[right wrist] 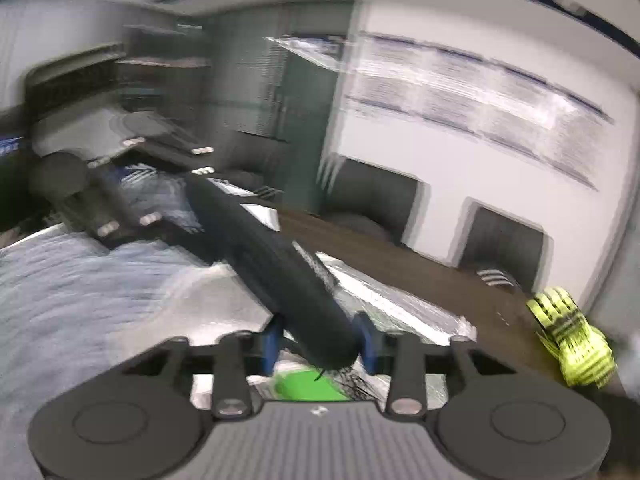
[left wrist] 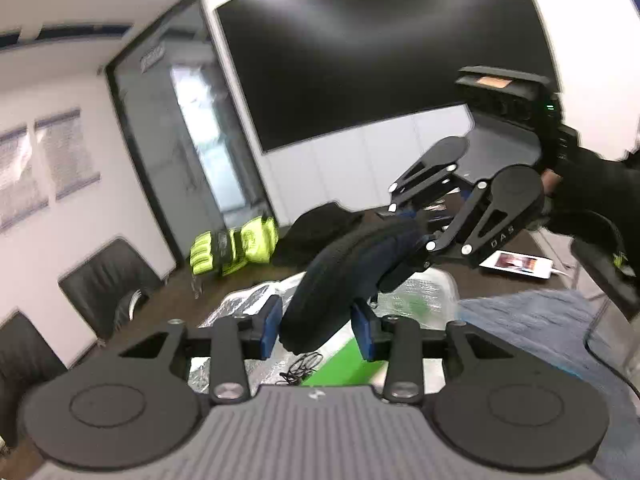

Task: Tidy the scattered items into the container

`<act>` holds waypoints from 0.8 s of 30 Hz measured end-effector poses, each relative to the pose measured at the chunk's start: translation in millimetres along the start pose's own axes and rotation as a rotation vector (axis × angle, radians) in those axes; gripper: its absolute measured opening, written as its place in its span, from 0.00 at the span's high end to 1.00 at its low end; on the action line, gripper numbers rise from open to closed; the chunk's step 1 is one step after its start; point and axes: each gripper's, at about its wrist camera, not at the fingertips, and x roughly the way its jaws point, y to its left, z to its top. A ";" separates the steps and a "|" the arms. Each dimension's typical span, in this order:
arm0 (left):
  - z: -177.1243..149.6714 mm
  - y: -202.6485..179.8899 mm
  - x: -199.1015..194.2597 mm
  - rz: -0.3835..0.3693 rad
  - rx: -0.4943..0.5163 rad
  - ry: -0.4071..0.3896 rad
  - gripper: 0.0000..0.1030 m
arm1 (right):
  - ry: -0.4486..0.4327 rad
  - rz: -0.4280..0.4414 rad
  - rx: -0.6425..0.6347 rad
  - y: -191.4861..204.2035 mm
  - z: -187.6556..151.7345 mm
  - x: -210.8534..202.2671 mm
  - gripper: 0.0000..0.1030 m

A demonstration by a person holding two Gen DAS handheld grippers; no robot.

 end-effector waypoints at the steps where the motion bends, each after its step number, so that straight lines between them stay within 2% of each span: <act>1: 0.6 5.5 23.3 0.012 -0.020 0.037 0.60 | 0.036 -0.028 0.032 -10.7 -4.7 12.6 0.59; 2: -1.5 8.9 41.7 0.044 -0.043 0.061 0.49 | 0.070 -0.058 0.042 -18.4 -10.3 24.8 0.50; 3: -5.4 10.8 63.0 0.106 -0.063 0.085 0.31 | 0.131 -0.118 0.053 -24.3 -17.2 40.3 0.42; 4: -8.0 7.7 76.4 0.164 -0.063 0.111 0.25 | 0.193 -0.167 0.066 -28.1 -23.2 51.6 0.24; 5: -10.7 4.7 87.5 0.205 -0.067 0.139 0.22 | 0.248 -0.194 0.076 -30.1 -28.7 62.3 0.18; 7: -17.0 -2.6 103.4 0.172 -0.060 0.212 0.21 | 0.283 -0.178 0.097 -29.1 -38.5 74.2 0.18; 10: -26.2 -14.3 111.9 0.132 -0.041 0.307 0.10 | 0.291 -0.085 0.152 -30.8 -50.0 74.4 0.16; 12: -29.3 -20.3 111.0 0.127 -0.019 0.334 0.04 | 0.331 -0.044 0.186 -29.5 -50.9 75.0 0.15; 14: -31.3 -24.1 105.3 0.138 -0.014 0.342 0.04 | 0.363 -0.064 0.213 -24.0 -48.1 77.3 0.15; 16: -31.4 -19.5 95.4 0.182 -0.067 0.324 0.04 | 0.327 -0.106 0.235 -20.0 -42.7 64.4 0.15; 18: -25.5 -11.2 77.4 0.239 -0.146 0.281 0.03 | 0.247 -0.118 0.255 -10.7 -29.2 45.4 0.14; 20: -18.7 -7.3 44.0 0.311 -0.263 0.220 0.00 | 0.161 -0.113 0.269 5.9 -16.6 23.8 0.06; 22: -13.5 -4.0 8.9 0.423 -0.398 0.174 0.00 | 0.063 -0.111 0.248 31.1 -1.9 2.7 0.01; 24: -7.8 -6.1 -26.1 0.535 -0.473 0.167 0.00 | -0.018 -0.116 0.207 63.1 10.7 -17.3 0.00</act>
